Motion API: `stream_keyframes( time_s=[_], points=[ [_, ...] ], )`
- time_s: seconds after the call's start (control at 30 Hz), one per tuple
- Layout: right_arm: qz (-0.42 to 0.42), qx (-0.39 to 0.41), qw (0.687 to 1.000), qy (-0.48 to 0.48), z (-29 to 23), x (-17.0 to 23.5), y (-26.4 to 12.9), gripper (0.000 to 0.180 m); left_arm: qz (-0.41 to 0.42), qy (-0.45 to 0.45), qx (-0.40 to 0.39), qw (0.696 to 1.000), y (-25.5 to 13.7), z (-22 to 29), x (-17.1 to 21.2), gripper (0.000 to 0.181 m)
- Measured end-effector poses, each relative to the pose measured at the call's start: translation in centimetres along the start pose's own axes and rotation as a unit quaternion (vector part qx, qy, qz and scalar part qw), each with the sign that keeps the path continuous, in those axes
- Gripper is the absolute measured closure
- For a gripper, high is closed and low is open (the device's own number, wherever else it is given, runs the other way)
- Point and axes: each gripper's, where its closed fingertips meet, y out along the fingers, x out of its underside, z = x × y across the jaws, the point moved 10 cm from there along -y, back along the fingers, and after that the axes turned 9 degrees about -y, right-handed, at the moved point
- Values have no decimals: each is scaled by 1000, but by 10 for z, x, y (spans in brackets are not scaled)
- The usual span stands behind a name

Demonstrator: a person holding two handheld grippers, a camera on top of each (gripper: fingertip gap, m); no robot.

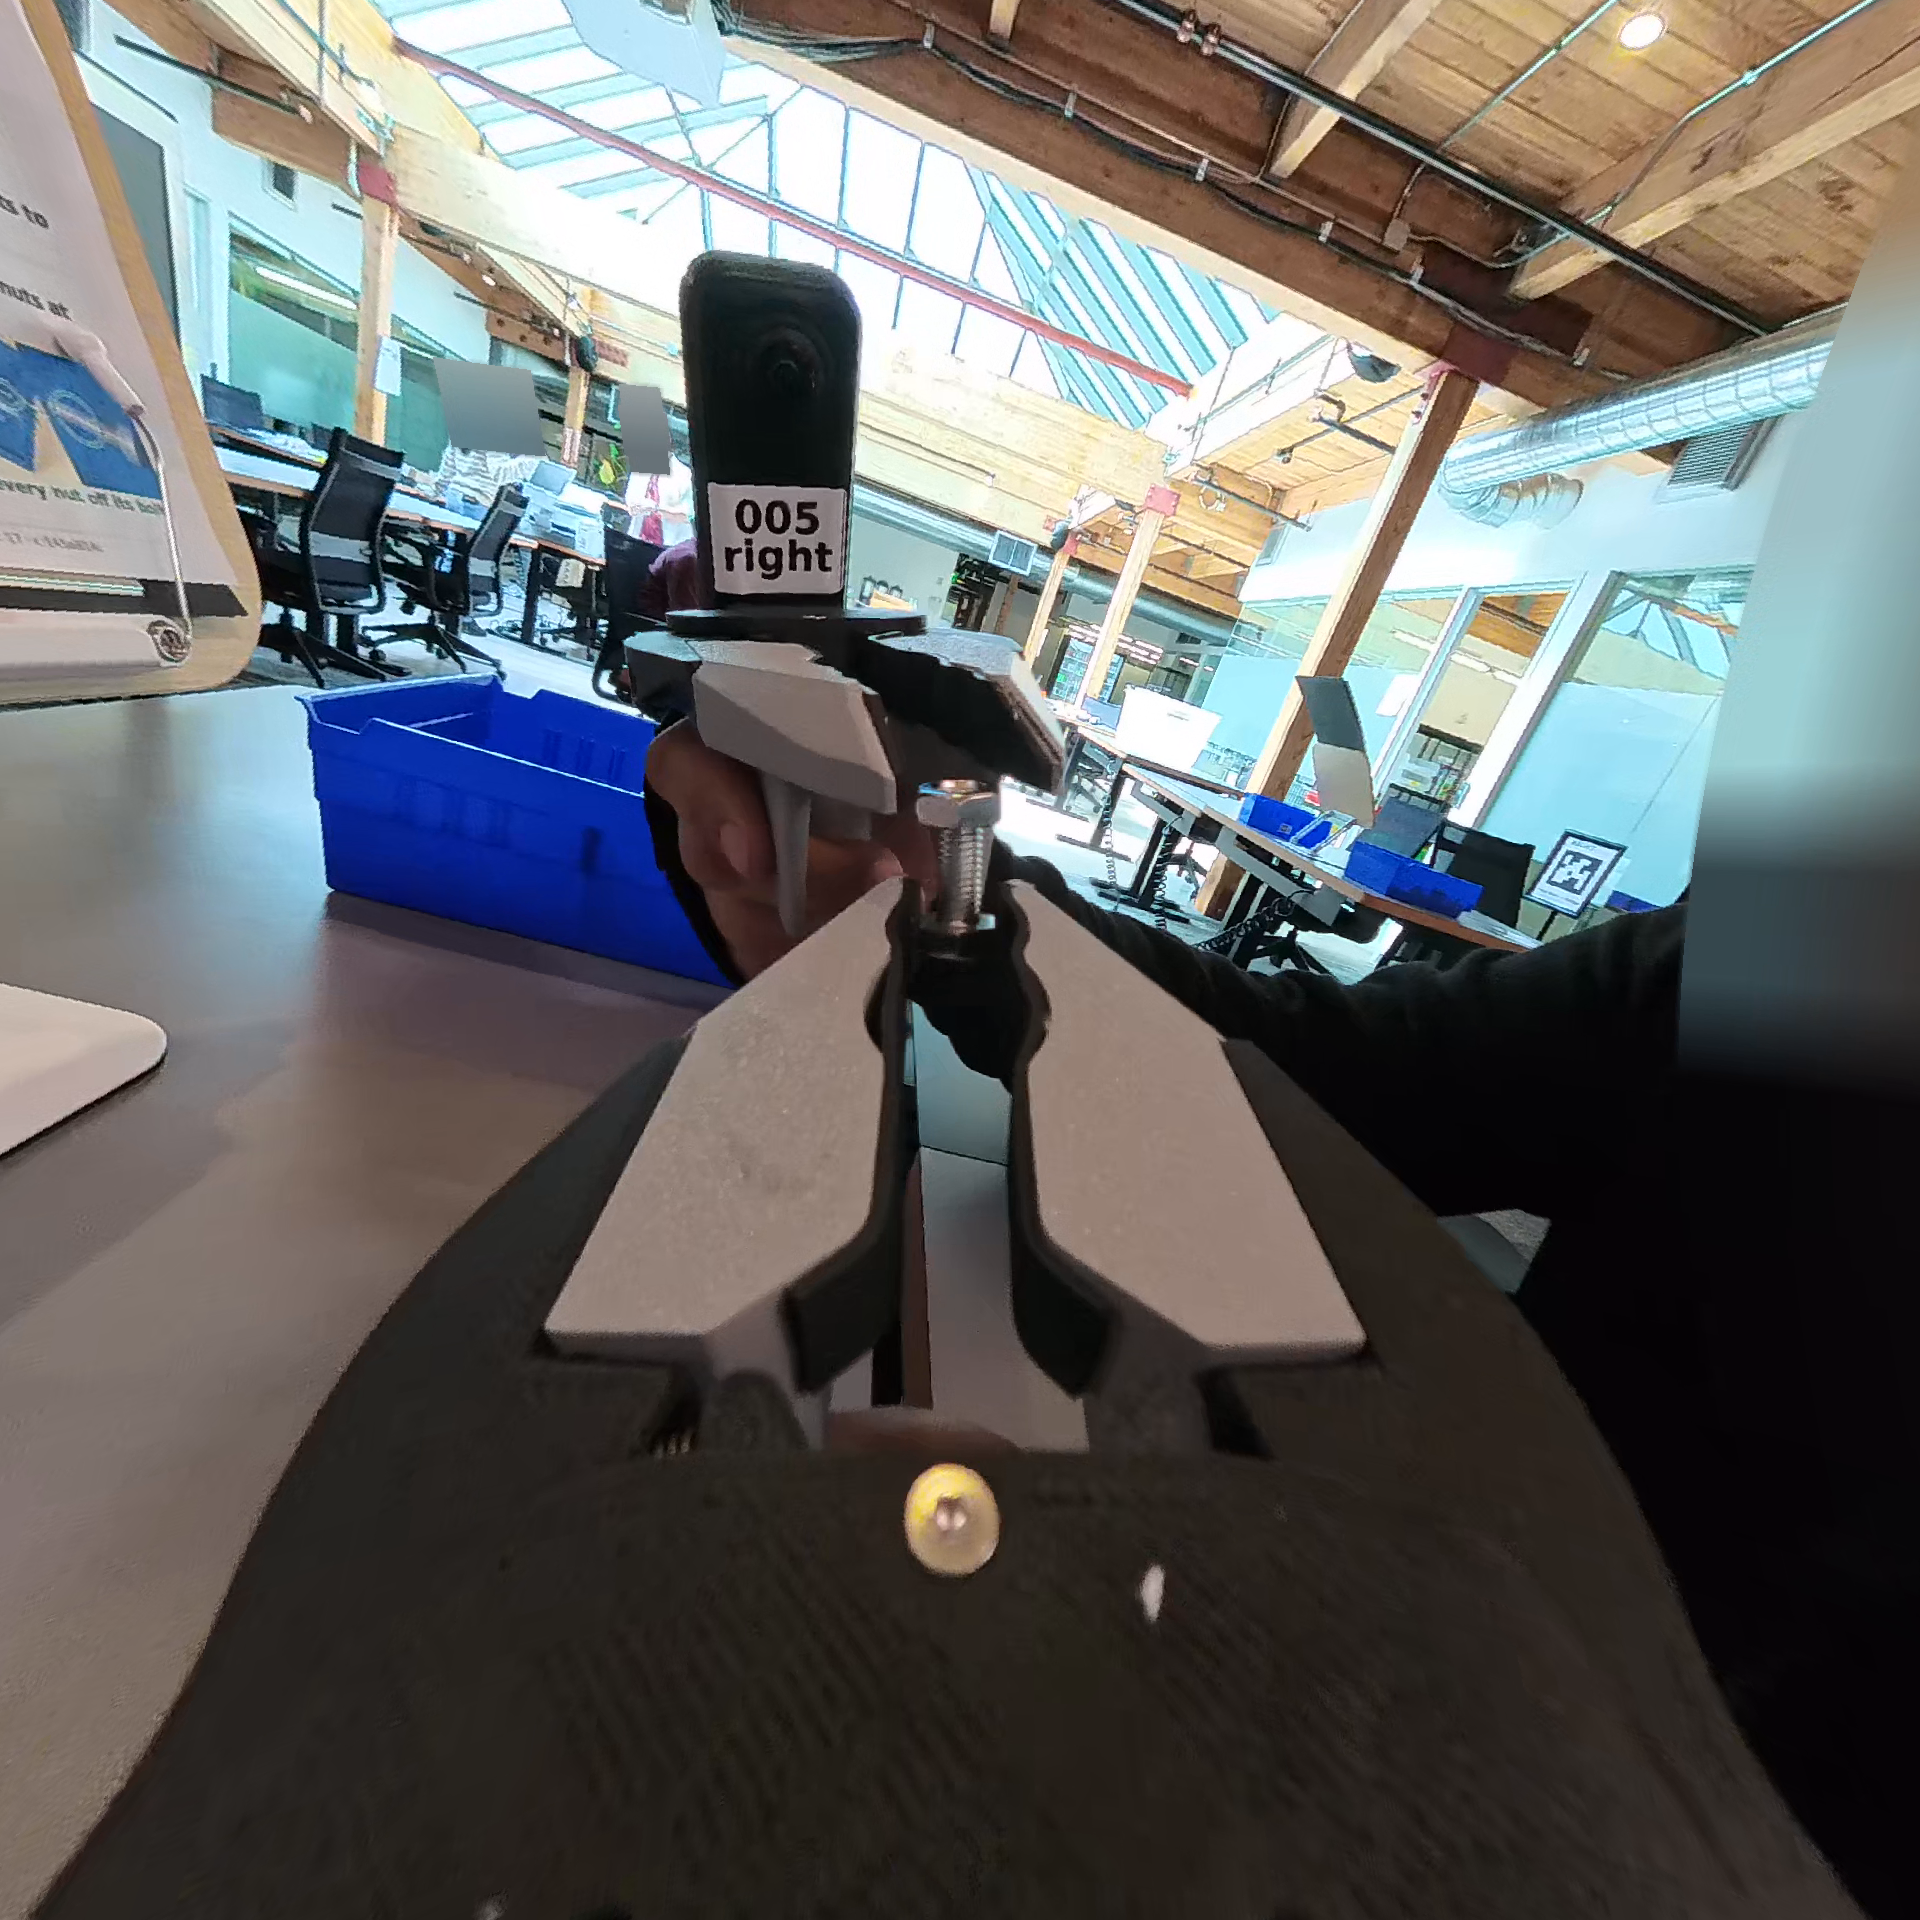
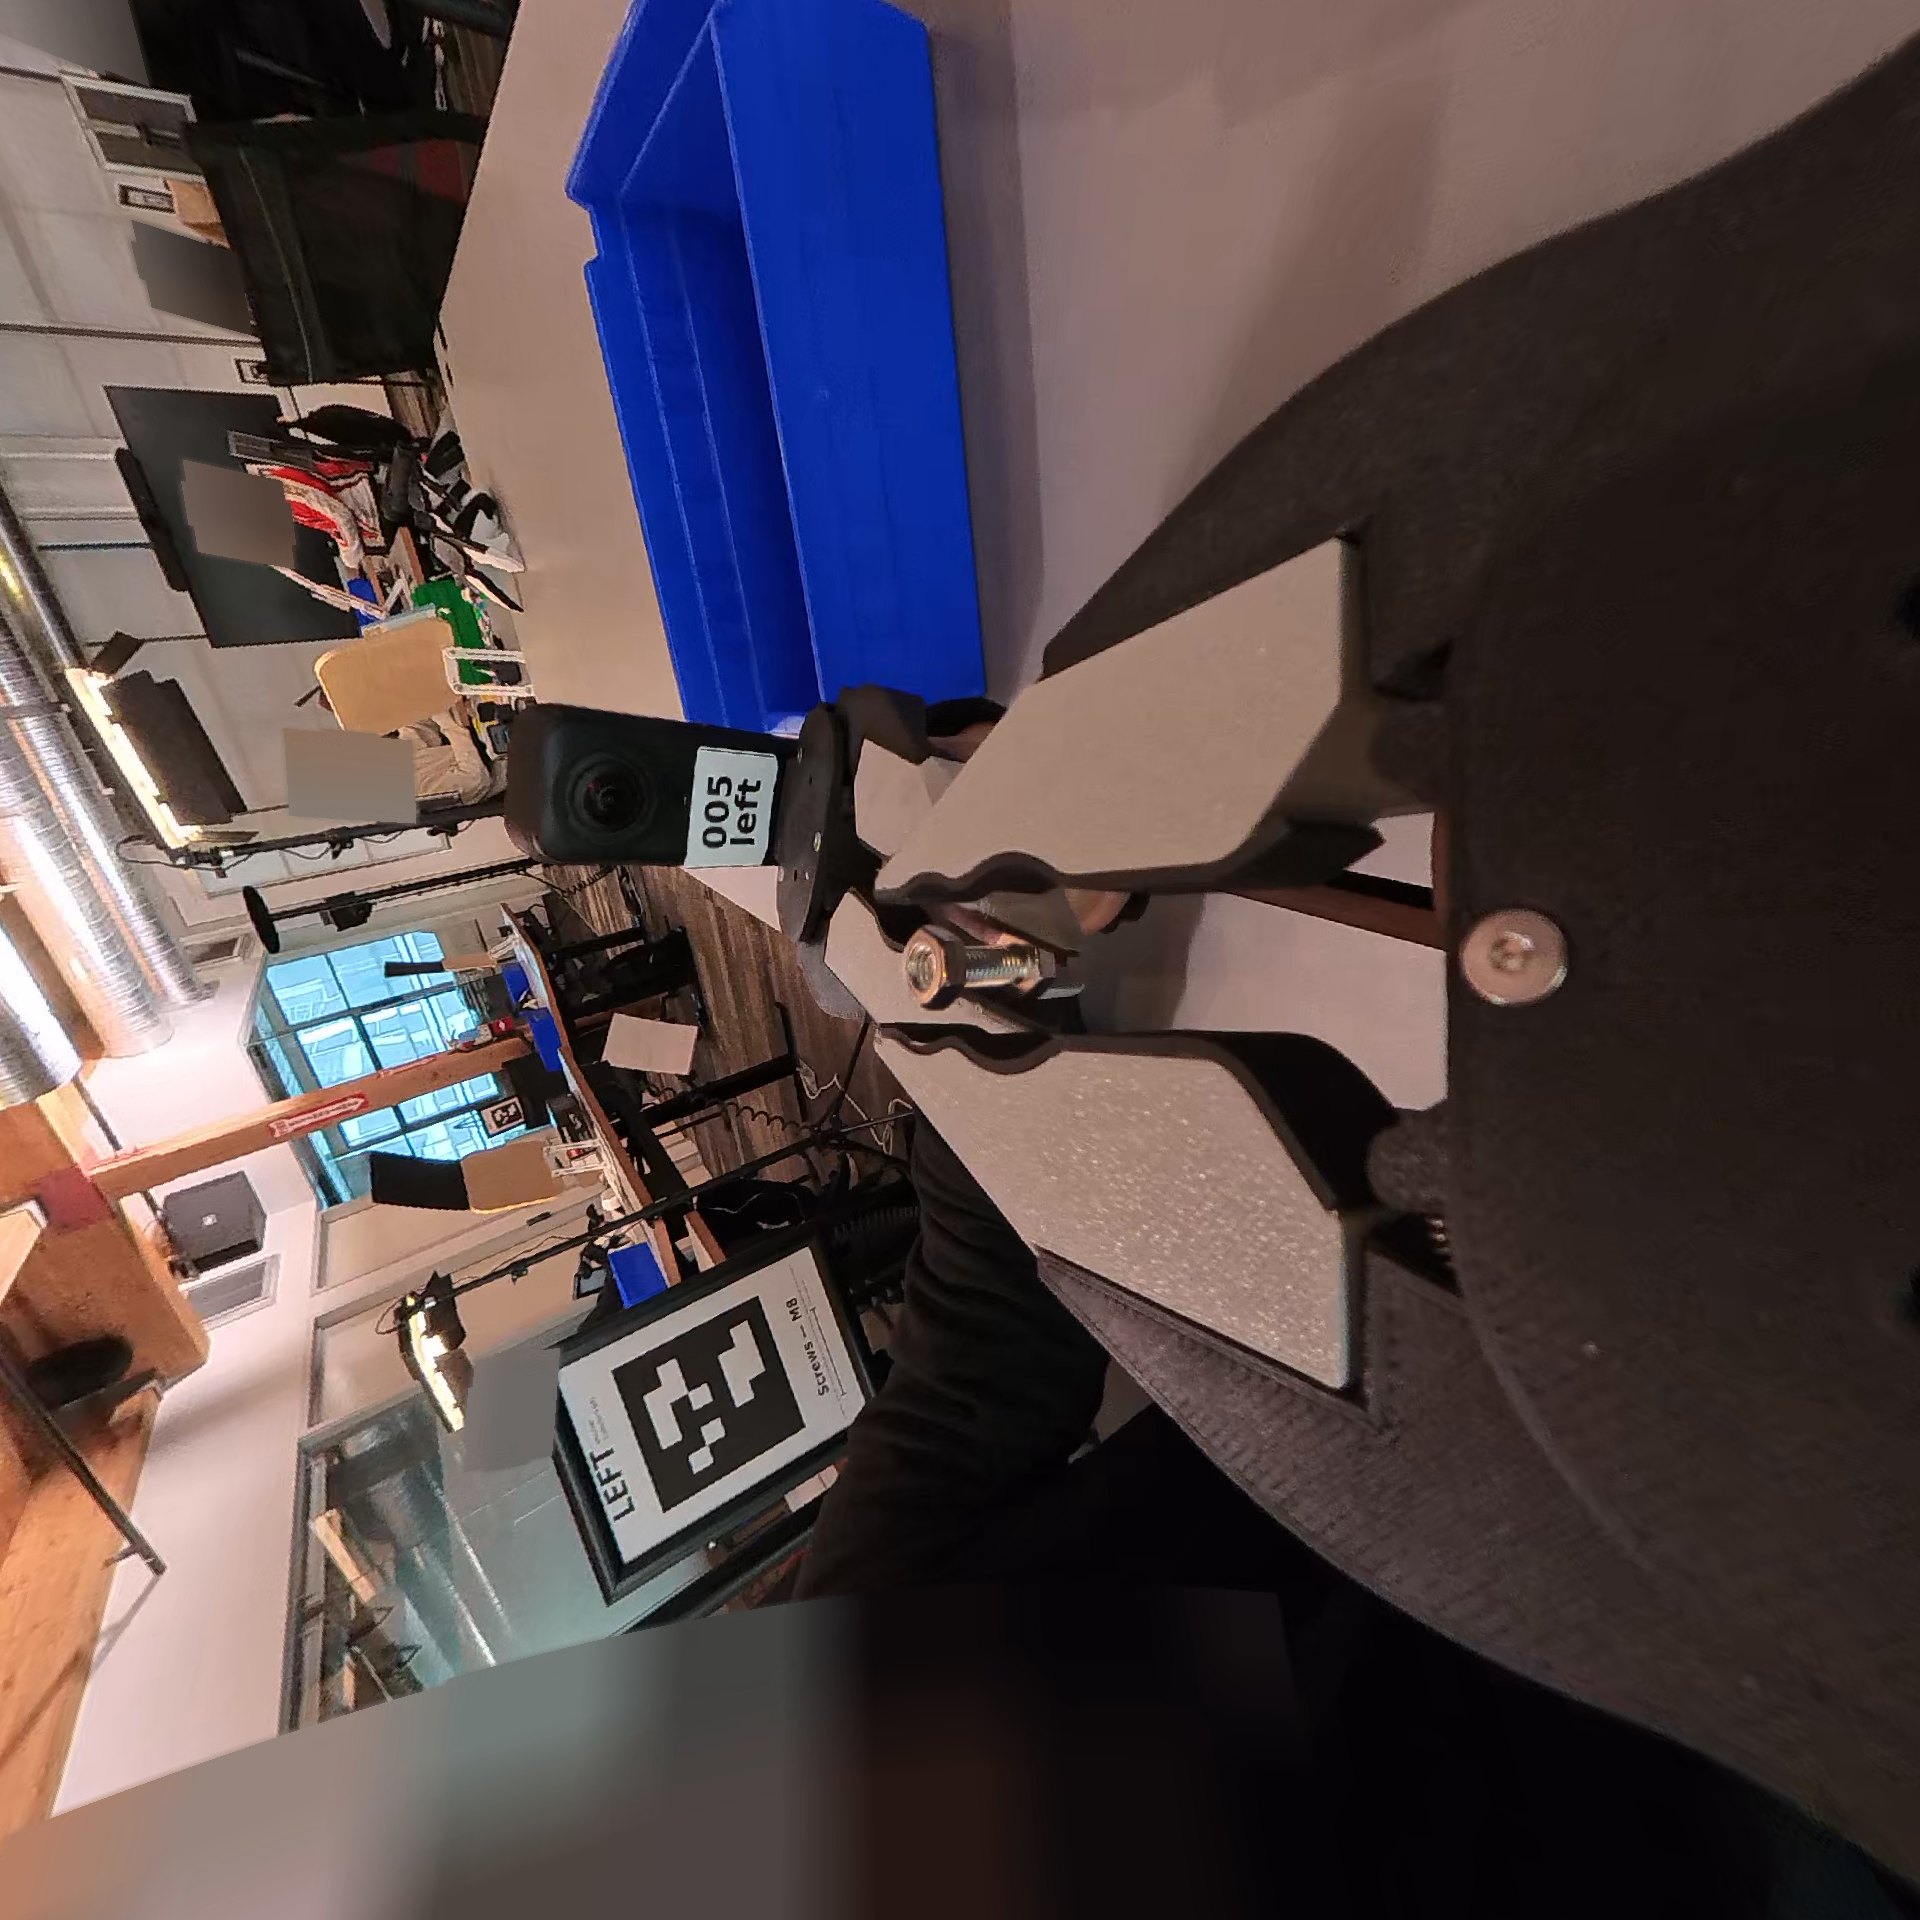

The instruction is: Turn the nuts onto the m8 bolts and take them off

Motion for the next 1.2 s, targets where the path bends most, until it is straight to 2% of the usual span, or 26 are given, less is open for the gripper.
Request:
stream_keyframes(
  time_s=[0.43,0.6,0.8,1.03,1.2],
  points=[
    [-9,-8,1000,3,0,3,3,167,7,1,-1,1000,-1,1,-2,168],
    [-8,20,1000,8,4,3,3,167,17,20,-35,999,-3,-1,-4,169],
    [2,86,996,-1,8,1,3,167,35,86,-134,987,-3,-1,-9,169],
    [0,221,974,-58,10,1,11,168,75,183,-298,934,1,0,-8,169],
    [-3,320,944,-82,12,7,25,168,76,257,-429,863,4,-1,-3,169]
  ],
)
